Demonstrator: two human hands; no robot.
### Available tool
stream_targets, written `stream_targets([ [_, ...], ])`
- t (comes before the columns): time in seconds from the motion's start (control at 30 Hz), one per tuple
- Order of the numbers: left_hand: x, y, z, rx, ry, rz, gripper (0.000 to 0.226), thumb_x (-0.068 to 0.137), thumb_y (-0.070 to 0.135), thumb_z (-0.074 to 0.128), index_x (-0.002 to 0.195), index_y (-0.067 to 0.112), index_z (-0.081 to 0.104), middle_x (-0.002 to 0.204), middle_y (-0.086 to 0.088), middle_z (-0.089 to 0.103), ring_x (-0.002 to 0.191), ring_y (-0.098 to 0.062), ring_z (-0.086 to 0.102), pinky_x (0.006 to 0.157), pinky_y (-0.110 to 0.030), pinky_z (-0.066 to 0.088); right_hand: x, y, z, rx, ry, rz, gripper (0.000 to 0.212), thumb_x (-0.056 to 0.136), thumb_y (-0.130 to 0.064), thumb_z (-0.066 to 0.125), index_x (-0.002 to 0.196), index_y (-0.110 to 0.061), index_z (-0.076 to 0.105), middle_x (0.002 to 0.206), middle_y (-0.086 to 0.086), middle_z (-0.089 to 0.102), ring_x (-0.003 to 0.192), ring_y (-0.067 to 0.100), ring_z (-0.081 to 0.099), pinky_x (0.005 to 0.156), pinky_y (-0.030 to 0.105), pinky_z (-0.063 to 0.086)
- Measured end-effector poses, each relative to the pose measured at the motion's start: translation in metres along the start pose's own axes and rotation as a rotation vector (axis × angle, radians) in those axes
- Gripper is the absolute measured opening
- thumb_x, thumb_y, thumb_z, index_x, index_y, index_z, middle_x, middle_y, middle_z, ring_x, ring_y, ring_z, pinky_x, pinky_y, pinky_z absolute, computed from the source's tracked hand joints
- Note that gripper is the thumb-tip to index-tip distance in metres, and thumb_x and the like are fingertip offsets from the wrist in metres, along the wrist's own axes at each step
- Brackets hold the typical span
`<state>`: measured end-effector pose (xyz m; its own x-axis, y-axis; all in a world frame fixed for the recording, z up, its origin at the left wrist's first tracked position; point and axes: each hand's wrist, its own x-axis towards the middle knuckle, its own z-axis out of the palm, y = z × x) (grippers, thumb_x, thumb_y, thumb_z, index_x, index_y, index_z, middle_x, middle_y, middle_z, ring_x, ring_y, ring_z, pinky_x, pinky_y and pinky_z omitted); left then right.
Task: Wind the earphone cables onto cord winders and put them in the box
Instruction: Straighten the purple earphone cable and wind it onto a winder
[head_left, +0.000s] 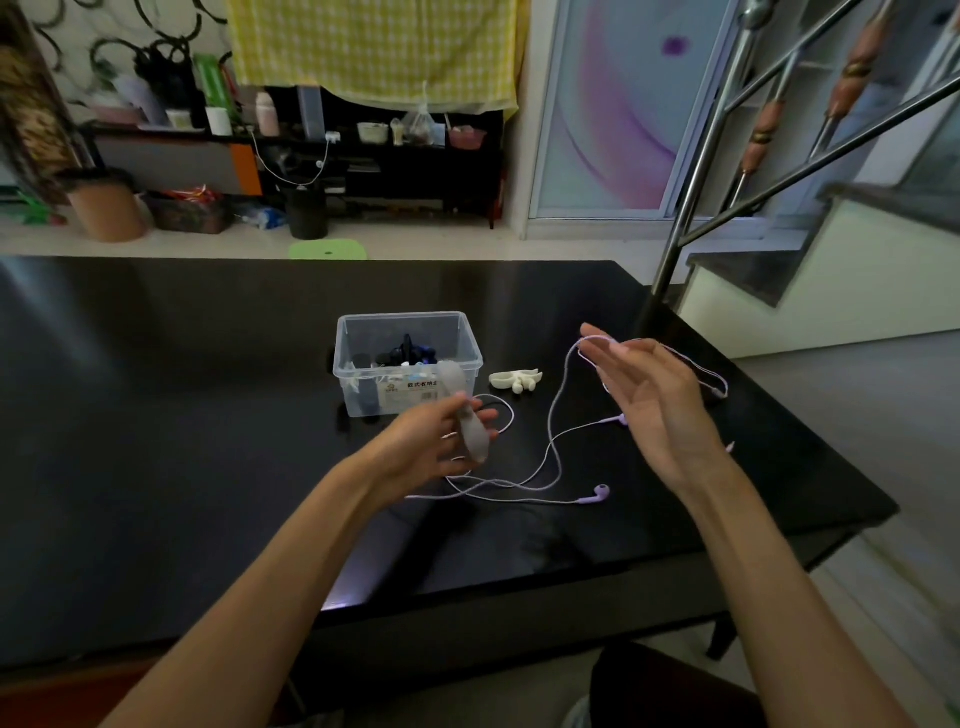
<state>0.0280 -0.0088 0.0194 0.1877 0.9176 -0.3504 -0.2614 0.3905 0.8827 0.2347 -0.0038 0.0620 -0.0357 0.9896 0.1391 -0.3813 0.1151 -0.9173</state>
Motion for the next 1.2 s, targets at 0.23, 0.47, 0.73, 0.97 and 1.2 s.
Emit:
stream_targets([
  [0.23, 0.006, -0.010, 0.013, 0.123, 0.149, 0.064, 0.036, 0.102, 0.032, 0.033, 0.086, 0.014, 0.060, 0.089, -0.002, 0.058, 0.072, -0.008, 0.046, 0.057, -0.024, 0.036, -0.002, 0.014, 0.008, 0.083, -0.034, 0.191, 0.015, 0.096, -0.008, 0.044, 0.089, -0.012, 0.056, 0.073, 0.002, 0.066, 0.074, 0.013, 0.066, 0.086, 0.036, 0.055],
  [0.47, 0.003, -0.011, 0.023, 0.093, 0.097, 0.010, 0.031, 0.100, 0.014, 0.034, 0.080, 0.013, 0.058, 0.067, 0.001, 0.057, 0.055, -0.007, 0.049, 0.048, -0.019, 0.036, 0.000, 0.040, 0.020, -0.297, -0.141, 0.445, 0.023, 0.098, -0.005, 0.037, 0.101, -0.011, 0.059, 0.063, -0.001, 0.037, 0.036, 0.001, 0.028, 0.034, 0.012, 0.022],
  [0.73, -0.002, -0.019, 0.015, 0.245, -0.029, 0.081, 0.025, 0.091, 0.015, 0.059, 0.113, 0.006, 0.065, 0.103, -0.010, 0.071, 0.085, -0.013, 0.069, 0.075, -0.021, 0.057, 0.005, 0.043, 0.007, -0.465, -0.132, 0.434, 0.018, 0.095, -0.023, 0.052, 0.096, -0.013, 0.067, 0.063, -0.006, 0.050, 0.037, 0.001, 0.028, 0.038, 0.013, 0.019],
  [0.97, -0.007, -0.016, 0.016, 0.416, -0.058, 0.179, 0.029, 0.088, 0.023, 0.064, 0.115, 0.012, 0.067, 0.105, -0.006, 0.072, 0.099, -0.014, 0.068, 0.090, -0.029, 0.054, 0.002, 0.042, -0.010, -0.509, -0.105, 0.338, 0.010, 0.084, -0.024, 0.067, 0.091, -0.021, 0.074, 0.076, -0.004, 0.066, 0.045, 0.001, 0.039, 0.050, 0.011, 0.031],
  [1.2, -0.012, -0.010, 0.017, 0.327, -0.170, 0.135, 0.033, 0.088, 0.021, 0.063, 0.120, 0.013, 0.063, 0.110, -0.007, 0.071, 0.103, -0.016, 0.067, 0.091, -0.035, 0.053, 0.003, 0.047, -0.018, -0.368, -0.188, 0.456, 0.021, 0.075, -0.023, 0.067, 0.094, -0.016, 0.072, 0.071, -0.007, 0.070, 0.071, 0.012, 0.047, 0.069, 0.021, 0.031],
])
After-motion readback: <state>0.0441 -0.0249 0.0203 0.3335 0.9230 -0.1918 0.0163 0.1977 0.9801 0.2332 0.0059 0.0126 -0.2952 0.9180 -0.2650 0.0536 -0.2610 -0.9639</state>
